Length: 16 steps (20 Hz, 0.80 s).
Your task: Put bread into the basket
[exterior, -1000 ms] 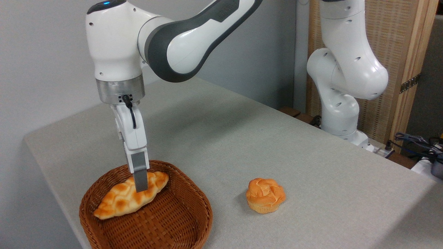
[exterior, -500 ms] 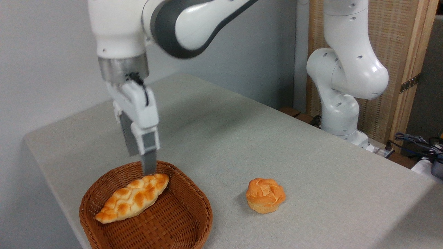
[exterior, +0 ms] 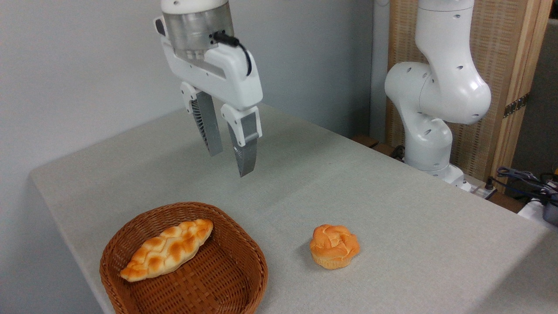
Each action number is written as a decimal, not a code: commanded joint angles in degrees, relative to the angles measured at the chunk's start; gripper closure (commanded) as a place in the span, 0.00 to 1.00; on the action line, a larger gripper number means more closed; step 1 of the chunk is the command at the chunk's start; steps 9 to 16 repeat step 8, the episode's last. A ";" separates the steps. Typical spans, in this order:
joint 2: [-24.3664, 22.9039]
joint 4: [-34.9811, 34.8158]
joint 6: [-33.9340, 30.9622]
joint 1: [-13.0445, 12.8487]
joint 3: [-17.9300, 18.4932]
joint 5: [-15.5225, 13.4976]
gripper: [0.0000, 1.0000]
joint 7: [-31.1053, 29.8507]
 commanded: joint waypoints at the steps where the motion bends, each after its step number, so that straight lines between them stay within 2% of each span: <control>1: 0.31 1.64 -2.11 -0.47 0.77 -0.53 0.00 -0.29; 16: 0.23 1.82 -2.20 -0.47 1.04 -0.44 0.00 -0.20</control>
